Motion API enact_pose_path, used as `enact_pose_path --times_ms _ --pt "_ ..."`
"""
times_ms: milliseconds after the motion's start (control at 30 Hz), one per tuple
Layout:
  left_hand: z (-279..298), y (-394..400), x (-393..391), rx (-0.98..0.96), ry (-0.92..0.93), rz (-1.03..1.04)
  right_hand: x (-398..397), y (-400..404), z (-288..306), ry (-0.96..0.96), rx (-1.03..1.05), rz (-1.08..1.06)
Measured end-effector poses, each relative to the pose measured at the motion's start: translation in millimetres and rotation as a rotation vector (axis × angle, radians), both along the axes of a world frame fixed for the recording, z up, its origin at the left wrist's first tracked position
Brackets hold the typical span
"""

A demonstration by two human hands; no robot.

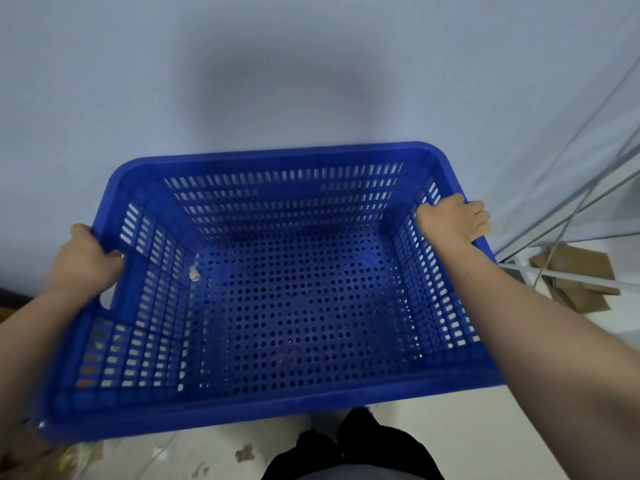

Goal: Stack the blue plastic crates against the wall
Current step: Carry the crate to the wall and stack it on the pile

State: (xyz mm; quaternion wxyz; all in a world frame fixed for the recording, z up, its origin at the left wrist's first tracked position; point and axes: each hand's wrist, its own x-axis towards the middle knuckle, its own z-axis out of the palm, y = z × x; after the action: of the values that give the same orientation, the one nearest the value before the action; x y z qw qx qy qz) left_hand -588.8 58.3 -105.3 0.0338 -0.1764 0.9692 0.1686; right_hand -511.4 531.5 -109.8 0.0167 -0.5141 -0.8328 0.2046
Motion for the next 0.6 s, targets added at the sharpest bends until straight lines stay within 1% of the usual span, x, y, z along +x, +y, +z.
enact_pose_path --times_ms 67,200,300,533,600 --pt "-0.3 -3.6 -1.5 0.029 -0.012 0.026 -2.7 0.1 1.8 0.017 -0.019 -0.004" --pt "-6.2 -3.8 -4.2 0.096 0.001 0.035 1.7 19.6 9.2 0.11 -0.11 -0.063" --pt "-13.9 1.4 -12.6 0.141 0.003 0.008 9.1 33.5 12.9 0.112 -0.093 -0.096" --pt "-4.3 14.9 -2.9 0.191 0.035 0.012 9.6 38.2 11.5 0.152 -0.087 -0.119" --pt "-7.6 12.6 -7.7 0.194 0.03 0.013 7.9 34.5 8.8 0.123 -0.064 -0.098"
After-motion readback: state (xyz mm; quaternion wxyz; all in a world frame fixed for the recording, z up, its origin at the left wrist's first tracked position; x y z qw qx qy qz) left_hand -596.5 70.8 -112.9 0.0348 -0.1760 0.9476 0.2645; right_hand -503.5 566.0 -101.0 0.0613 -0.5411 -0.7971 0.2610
